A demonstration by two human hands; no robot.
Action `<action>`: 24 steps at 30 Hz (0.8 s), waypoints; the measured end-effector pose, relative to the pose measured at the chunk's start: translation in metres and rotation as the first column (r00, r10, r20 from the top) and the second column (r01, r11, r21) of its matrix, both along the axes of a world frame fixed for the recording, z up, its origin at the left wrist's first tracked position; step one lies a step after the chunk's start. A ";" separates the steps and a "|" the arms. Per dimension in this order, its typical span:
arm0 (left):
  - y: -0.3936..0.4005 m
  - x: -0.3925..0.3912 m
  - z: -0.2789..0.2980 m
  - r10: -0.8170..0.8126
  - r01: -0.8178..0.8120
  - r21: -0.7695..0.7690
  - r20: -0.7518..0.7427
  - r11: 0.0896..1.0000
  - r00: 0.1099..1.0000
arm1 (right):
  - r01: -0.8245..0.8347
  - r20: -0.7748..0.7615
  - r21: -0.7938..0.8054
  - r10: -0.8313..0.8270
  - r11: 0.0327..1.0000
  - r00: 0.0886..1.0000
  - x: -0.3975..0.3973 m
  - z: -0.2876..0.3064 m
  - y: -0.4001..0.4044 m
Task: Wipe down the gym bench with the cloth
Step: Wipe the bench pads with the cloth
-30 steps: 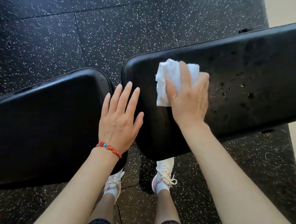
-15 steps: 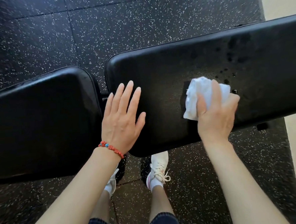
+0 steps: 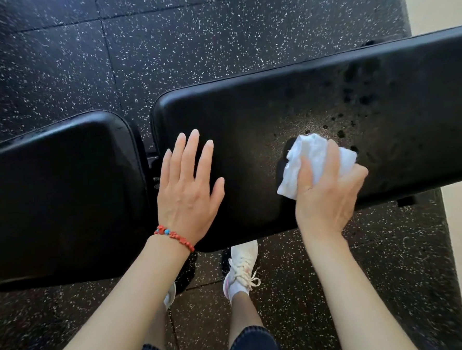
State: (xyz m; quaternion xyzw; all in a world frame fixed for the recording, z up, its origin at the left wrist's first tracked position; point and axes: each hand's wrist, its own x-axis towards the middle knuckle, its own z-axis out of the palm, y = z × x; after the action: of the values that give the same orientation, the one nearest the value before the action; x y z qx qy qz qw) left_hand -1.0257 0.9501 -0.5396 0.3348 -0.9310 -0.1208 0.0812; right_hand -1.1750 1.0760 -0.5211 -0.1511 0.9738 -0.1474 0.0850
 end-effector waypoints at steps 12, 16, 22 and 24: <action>0.006 -0.018 -0.005 0.117 -0.117 -0.038 0.003 0.992 0.993 | -0.272 -0.121 -0.013 0.268 0.962 0.956 -0.074 -0.012 -0.091; 0.018 -0.039 -0.001 0.127 -0.127 -0.045 -0.008 0.991 0.992 | -0.476 -0.236 -0.047 0.453 0.878 0.860 -0.056 -0.013 -0.087; 0.025 -0.064 -0.004 0.093 -0.090 -0.059 0.043 0.994 0.995 | -0.366 -0.128 0.090 0.375 0.926 0.918 -0.138 -0.011 -0.067; 0.025 -0.064 -0.006 0.090 -0.086 -0.071 0.057 0.994 0.994 | -0.246 -0.103 0.036 0.249 0.969 0.963 -0.155 -0.005 -0.059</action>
State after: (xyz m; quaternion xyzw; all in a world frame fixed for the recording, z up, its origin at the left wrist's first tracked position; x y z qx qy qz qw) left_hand -1.0895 0.9748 -0.5458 0.3761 -0.9209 -0.0748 0.0698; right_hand -1.3304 1.0167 -0.5262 -0.2782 0.9520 -0.1163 0.0523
